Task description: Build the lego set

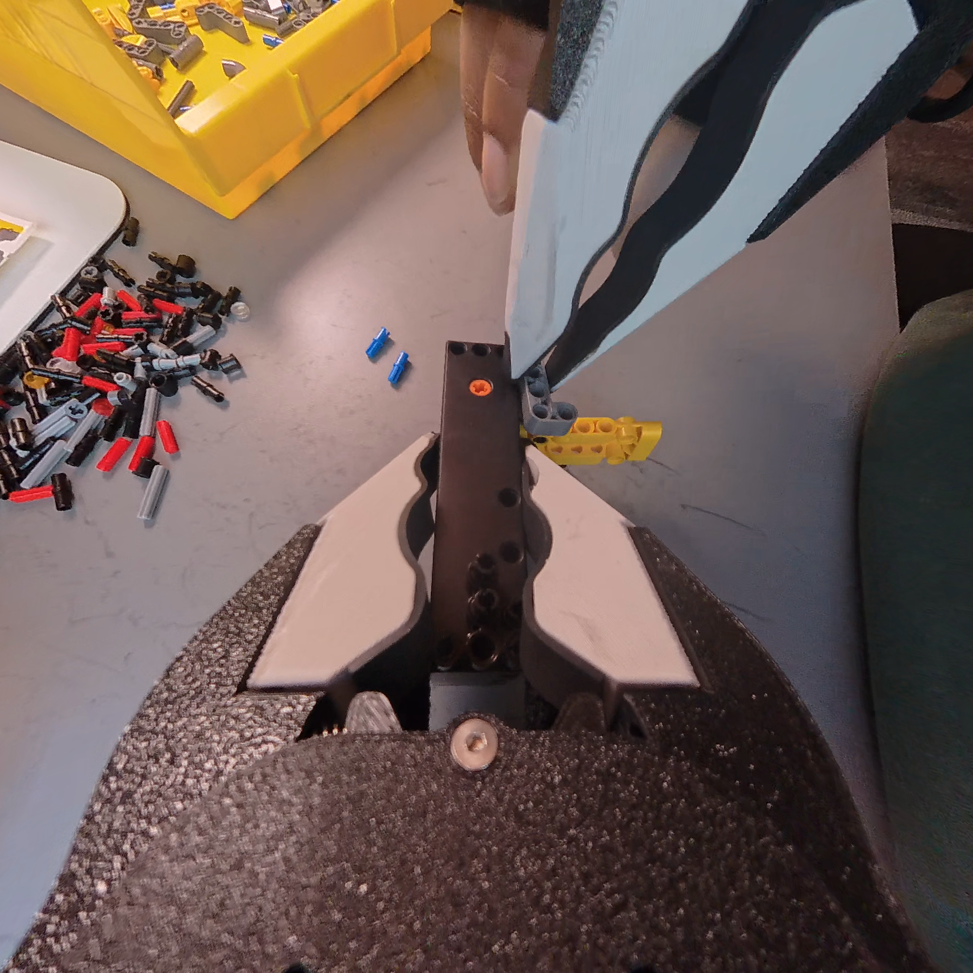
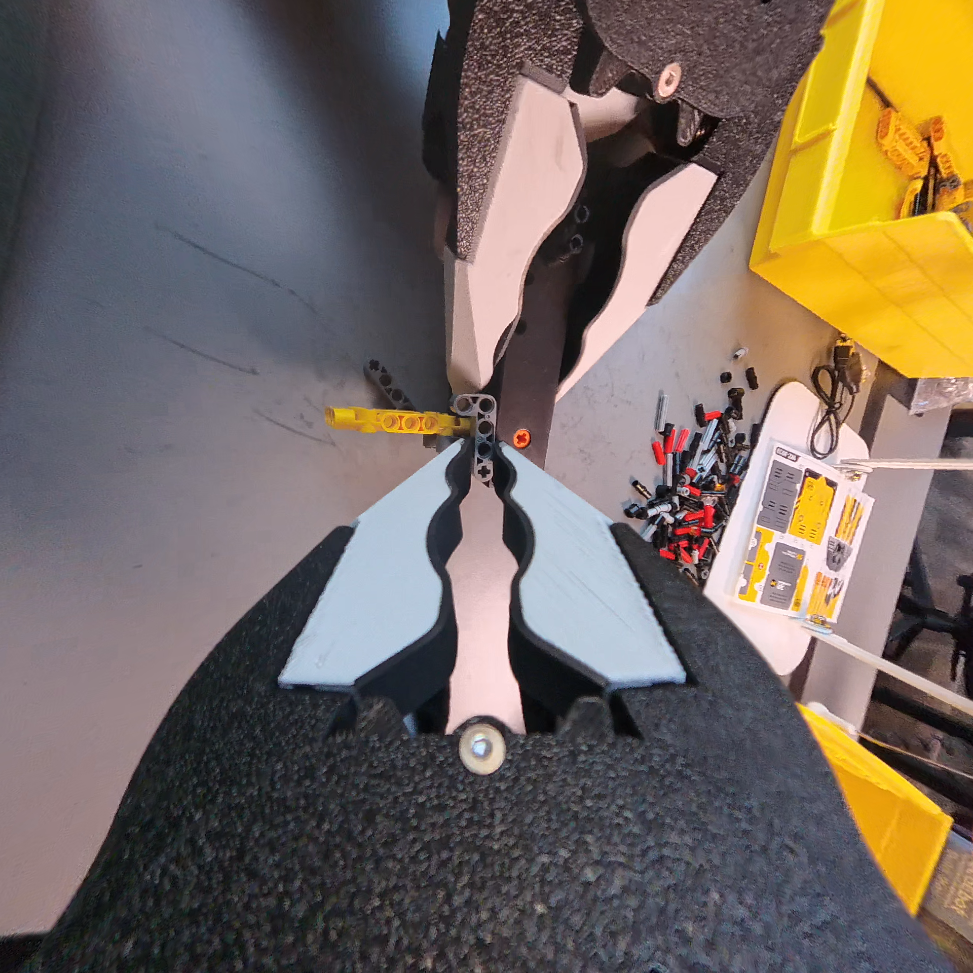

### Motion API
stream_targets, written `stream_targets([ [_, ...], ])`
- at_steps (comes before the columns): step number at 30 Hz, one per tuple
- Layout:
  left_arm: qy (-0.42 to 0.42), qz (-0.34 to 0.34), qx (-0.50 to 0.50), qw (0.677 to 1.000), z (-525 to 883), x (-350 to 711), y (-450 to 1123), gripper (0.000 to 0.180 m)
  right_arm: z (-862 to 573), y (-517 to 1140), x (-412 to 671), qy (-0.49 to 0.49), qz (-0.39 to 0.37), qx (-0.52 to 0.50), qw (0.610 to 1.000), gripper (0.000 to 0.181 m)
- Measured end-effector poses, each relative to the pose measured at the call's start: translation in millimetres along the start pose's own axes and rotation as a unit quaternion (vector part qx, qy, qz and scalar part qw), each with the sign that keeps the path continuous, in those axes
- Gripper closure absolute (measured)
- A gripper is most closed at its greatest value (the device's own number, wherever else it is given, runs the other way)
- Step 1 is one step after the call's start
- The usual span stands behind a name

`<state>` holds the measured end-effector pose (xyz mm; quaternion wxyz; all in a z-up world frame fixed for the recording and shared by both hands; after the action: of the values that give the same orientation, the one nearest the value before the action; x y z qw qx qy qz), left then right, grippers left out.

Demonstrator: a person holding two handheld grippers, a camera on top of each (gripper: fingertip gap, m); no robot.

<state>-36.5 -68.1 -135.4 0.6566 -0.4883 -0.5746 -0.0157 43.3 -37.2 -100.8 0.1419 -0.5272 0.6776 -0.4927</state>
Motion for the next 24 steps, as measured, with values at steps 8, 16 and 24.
stream_targets([
  [8, -0.016, 0.001, 0.001, 1.000, 0, 0, 0, 0.152, 0, 2, 1, 0.007, 0.035, -0.009, 0.999, 0.175],
  [16, -0.018, -0.013, 0.008, 1.000, 2, 0, -2, 0.151, -6, -2, -2, 0.024, 0.024, -0.022, 0.999, 0.175],
  [24, -0.013, -0.015, 0.009, 1.000, 1, 0, -2, 0.150, -8, -21, -22, 0.171, -0.041, -0.058, 0.983, 0.175],
])
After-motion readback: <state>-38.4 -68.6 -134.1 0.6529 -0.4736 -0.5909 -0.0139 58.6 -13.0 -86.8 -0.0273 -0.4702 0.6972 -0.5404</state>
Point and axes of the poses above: each gripper's, where its closed fingertips meet, y out along the fingers, x out of its top, z = x × y across the jaws, the point moved 6 cm from there along -y, back along the fingers, and after that the axes turned 7 degrees about -y, right-handed, at the moved point
